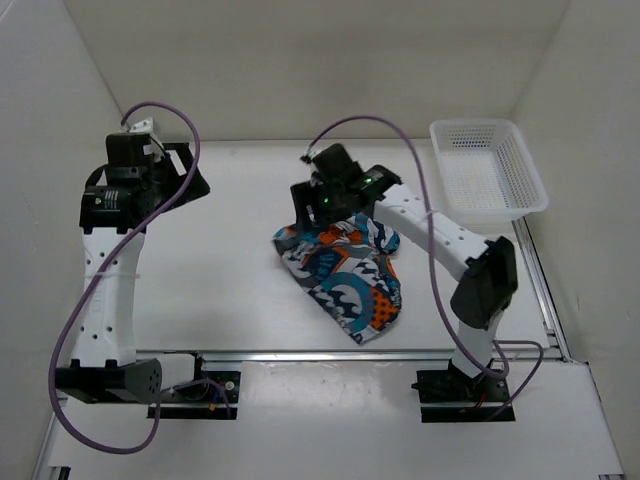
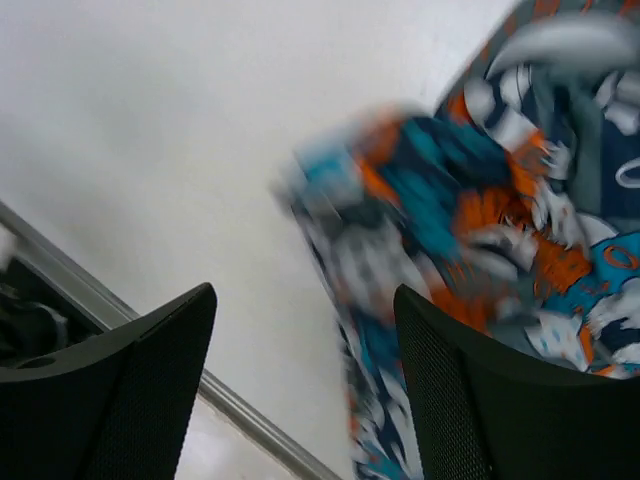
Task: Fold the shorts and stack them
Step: Move the shorts to the center of the board, then flatten the shorts out
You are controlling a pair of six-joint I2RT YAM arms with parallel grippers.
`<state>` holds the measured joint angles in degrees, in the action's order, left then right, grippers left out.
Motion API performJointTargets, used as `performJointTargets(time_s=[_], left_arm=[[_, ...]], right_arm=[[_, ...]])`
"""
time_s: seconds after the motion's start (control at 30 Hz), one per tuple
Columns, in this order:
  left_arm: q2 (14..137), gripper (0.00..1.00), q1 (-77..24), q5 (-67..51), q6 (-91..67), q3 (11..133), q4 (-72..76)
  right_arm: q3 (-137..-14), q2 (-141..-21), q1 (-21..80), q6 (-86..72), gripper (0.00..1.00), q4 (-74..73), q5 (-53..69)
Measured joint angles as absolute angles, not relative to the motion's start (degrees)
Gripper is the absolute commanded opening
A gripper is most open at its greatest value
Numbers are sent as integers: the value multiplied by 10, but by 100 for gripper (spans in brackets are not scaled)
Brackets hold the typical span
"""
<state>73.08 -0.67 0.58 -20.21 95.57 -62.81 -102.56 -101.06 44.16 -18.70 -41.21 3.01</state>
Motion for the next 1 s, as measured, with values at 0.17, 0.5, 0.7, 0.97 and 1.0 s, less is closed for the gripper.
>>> performJointTargets(time_s=[0.17, 0.5, 0.7, 0.97, 1.0], left_arm=[[685, 85, -27, -37, -206, 856, -627], [657, 75, -224, -144, -327, 594, -522], [726, 98, -335, -161, -416, 548, -447], [842, 94, -432, -165, -503, 505, -333], [858, 94, -438, -165, -511, 501, -323]], right_arm=[[-985, -1004, 455, -188, 50, -465, 1], [-768, -748, 266, -237, 43, -431, -15], [-709, -869, 249, -239, 71, -433, 1], [-762, -982, 253, -234, 82, -415, 3], [-777, -999, 254, -234, 82, -414, 2]])
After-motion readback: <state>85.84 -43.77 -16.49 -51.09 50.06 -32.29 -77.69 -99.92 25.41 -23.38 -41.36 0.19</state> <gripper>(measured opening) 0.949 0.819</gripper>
